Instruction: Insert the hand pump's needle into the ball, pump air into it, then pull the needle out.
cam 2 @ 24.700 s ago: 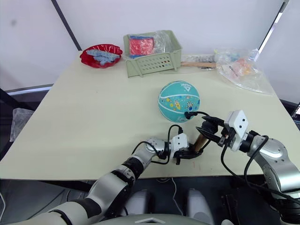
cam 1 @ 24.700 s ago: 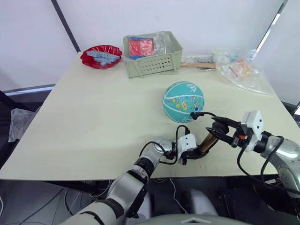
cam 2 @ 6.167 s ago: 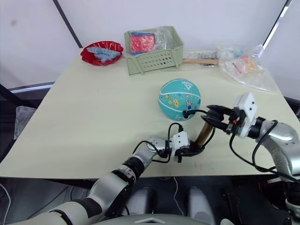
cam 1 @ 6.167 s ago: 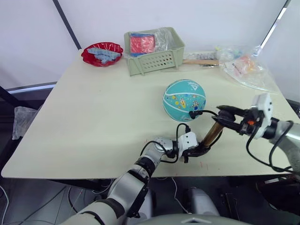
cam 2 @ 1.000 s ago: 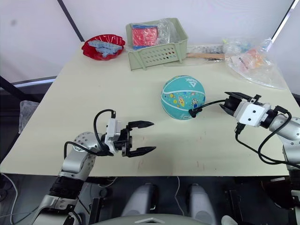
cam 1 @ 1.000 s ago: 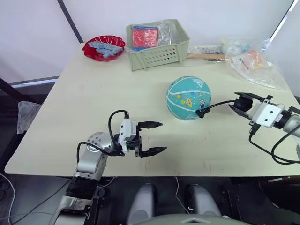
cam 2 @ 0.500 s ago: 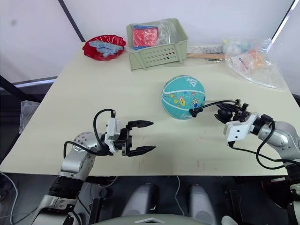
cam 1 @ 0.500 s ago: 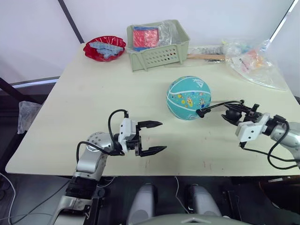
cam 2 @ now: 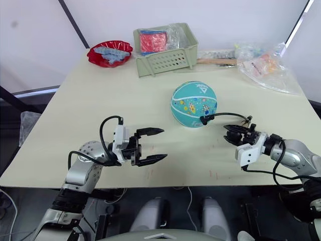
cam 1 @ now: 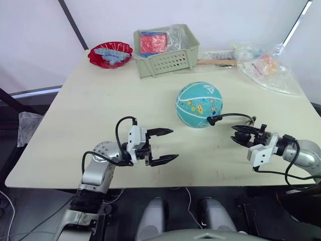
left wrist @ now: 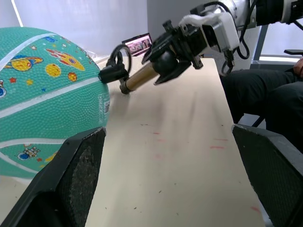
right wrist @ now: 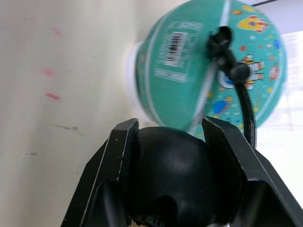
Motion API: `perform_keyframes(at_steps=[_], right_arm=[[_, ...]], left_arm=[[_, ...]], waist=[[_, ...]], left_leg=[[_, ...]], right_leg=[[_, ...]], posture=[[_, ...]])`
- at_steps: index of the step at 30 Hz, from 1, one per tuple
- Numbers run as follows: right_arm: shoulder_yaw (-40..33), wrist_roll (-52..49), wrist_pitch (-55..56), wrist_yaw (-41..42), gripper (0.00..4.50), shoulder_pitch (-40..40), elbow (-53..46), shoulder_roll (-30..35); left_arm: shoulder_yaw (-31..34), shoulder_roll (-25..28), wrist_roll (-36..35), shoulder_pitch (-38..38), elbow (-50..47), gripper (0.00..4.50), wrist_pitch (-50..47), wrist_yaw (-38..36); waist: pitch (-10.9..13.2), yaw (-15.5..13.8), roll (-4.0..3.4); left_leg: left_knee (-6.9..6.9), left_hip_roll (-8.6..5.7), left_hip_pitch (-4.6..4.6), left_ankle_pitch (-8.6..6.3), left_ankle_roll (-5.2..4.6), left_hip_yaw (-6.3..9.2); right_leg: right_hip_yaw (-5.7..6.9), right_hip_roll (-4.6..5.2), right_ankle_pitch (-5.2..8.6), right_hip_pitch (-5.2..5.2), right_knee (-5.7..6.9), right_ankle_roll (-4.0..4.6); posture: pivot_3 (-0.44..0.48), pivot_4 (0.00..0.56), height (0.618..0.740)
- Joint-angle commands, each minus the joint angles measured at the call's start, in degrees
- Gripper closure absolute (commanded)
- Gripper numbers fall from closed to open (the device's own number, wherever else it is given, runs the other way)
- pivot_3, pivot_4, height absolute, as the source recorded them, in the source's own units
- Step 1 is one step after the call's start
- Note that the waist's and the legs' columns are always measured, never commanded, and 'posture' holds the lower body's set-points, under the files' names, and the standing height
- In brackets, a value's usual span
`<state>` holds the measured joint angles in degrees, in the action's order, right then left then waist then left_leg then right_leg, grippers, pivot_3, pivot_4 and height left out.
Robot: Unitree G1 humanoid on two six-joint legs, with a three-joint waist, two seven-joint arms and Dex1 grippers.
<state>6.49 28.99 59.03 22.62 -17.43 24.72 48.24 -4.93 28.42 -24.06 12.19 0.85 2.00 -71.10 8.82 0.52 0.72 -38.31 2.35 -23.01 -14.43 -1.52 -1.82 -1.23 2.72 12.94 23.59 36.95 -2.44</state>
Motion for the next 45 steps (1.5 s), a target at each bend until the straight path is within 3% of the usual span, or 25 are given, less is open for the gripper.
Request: perform_keyframes(at_steps=[1,2,5,6,8,16,29,38,45], right_arm=[[1.30,-1.07,-0.47,0.27,2.89,-1.14,0.08,0.41],[1.74,-1.32,-1.01,0.74,2.89,-1.30,0.42,0.31],[2.65,-2.01,-2.09,1.38,1.40,-1.58,0.99,0.31],[2.83,-2.11,-2.22,1.36,1.24,-1.65,1.08,0.38],[3.16,-2.36,-2.46,1.41,0.07,-1.70,1.22,0.55],[3.11,-5.12,-3.10,2.12,0.07,-0.74,1.35,1.25],[1.62,-19.40,-3.46,7.70,0.07,3.74,-2.54,3.99],[-1.97,-35.44,-9.44,13.14,0.07,13.97,-9.45,4.91],[-6.74,-50.26,-19.18,16.73,0.07,24.95,-21.26,2.94]], left_arm=[[0.91,0.28,-1.00,0.03,-2.54,0.00,0.14,0.34],[0.88,0.26,-0.98,0.11,-2.53,0.00,0.09,0.39],[0.89,0.28,-0.96,0.26,-2.41,0.00,0.05,0.43],[0.90,0.28,-0.94,0.31,-2.34,0.00,0.05,0.45],[0.89,0.28,-0.89,0.35,-2.25,0.00,0.04,0.49],[0.79,0.11,-0.65,0.89,-1.25,0.00,0.34,0.30],[0.77,-0.09,-0.53,0.87,-1.01,0.00,0.84,0.15],[0.81,-0.42,0.05,1.38,-0.38,0.00,1.50,0.70],[1.38,-0.83,-0.61,2.54,0.36,0.00,1.13,1.26]], waist=[[0.00,0.20,0.01],[0.00,0.21,0.01],[0.00,0.25,0.01],[0.00,0.20,0.01],[0.00,0.21,0.01],[0.00,0.20,0.01],[0.01,0.23,0.02],[0.01,0.10,0.03],[0.02,-0.03,0.04]], left_leg=[[0.00,0.00,0.03,0.00,0.00,-0.01],[0.00,0.00,0.05,0.00,0.00,-0.03],[0.02,0.01,0.07,0.00,0.00,-0.03],[0.02,0.01,0.06,0.00,0.00,-0.04],[0.02,0.01,0.06,0.00,0.00,-0.06],[0.02,0.01,0.07,0.00,0.00,-0.09],[0.02,0.02,0.09,-0.01,-0.01,-0.11],[0.02,0.02,0.09,-0.01,-0.01,-0.13],[0.03,0.03,0.10,-0.01,-0.01,-0.10]], right_leg=[[-0.02,0.00,0.00,-0.01,0.00,0.00],[-0.03,0.00,0.00,-0.02,0.01,0.00],[-0.04,-0.02,0.00,-0.02,0.01,0.00],[-0.04,-0.02,0.00,-0.02,0.01,0.00],[-0.07,-0.01,0.00,-0.02,0.01,0.00],[-0.09,-0.01,0.00,-0.01,0.01,0.00],[-0.12,-0.02,0.00,-0.02,0.02,-0.01],[-0.15,-0.01,0.00,-0.02,0.02,-0.02],[-0.14,-0.03,0.00,-0.02,0.02,-0.03]], posture=[[0.000,0.150,0.735],[0.000,0.150,0.735],[0.000,0.150,0.735],[0.000,0.150,0.735],[0.000,0.150,0.735],[0.000,0.150,0.735],[0.000,0.150,0.735],[0.000,0.150,0.735],[0.000,0.150,0.735]])
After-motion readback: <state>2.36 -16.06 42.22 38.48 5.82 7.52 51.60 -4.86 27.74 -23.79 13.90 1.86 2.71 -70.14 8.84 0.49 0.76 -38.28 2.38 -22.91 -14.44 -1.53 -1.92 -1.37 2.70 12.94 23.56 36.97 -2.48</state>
